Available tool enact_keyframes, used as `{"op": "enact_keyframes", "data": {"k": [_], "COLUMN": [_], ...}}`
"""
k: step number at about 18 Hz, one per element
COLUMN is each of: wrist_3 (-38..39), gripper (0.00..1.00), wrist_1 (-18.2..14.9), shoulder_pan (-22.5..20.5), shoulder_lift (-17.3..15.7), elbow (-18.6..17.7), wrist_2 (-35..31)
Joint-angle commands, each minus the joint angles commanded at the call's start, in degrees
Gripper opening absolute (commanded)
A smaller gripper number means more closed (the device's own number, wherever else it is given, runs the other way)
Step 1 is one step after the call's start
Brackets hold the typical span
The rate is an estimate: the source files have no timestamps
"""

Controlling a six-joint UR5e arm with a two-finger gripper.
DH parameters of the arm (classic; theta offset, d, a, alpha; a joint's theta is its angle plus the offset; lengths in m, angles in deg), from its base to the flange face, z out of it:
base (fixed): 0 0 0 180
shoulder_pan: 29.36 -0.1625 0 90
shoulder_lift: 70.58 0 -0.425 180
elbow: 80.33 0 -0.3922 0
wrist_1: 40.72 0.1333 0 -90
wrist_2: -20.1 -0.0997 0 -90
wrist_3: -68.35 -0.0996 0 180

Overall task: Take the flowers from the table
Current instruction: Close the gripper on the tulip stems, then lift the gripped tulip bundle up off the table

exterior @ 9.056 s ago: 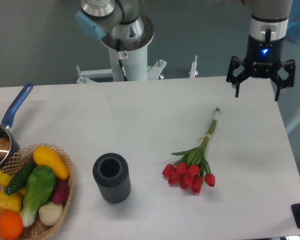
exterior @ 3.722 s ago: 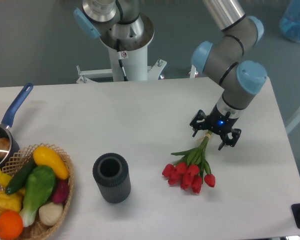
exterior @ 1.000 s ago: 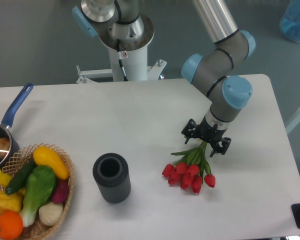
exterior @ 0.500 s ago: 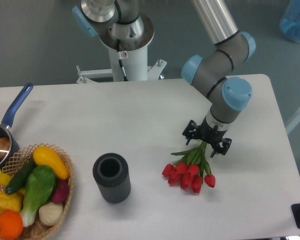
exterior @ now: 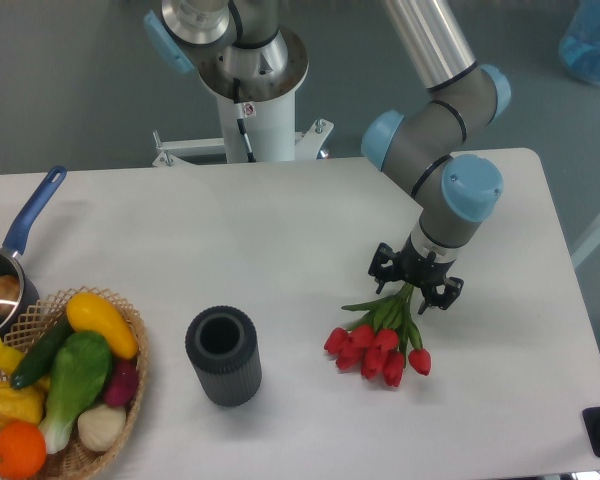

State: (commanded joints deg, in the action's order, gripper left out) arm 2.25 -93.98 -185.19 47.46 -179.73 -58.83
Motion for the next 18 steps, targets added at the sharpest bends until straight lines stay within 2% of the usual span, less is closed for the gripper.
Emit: {"op": "enact_keyframes", "data": {"k": [3,4,6,8,11,18], "wrist_3": [1.76,2.37,2.55,2.55,2.64,2.47], "gripper": [0.54,0.46,0.40,0.37,0.24,0.24], "wrist_1": [0.00,0.00,0.00,0.00,0.00,-0.09], "shoulder_pan": [0.00,0.00,0.00,0.00,0.09,0.00], "shoulder_lift": [0.09,0.09,0.09,0.09,0.09,-0.17], "elbow": [0.70,0.79,0.79,0.79,0.79,0.97], "wrist_2": [0.00,0.00,0.00,0.00,-0.09,0.00]}}
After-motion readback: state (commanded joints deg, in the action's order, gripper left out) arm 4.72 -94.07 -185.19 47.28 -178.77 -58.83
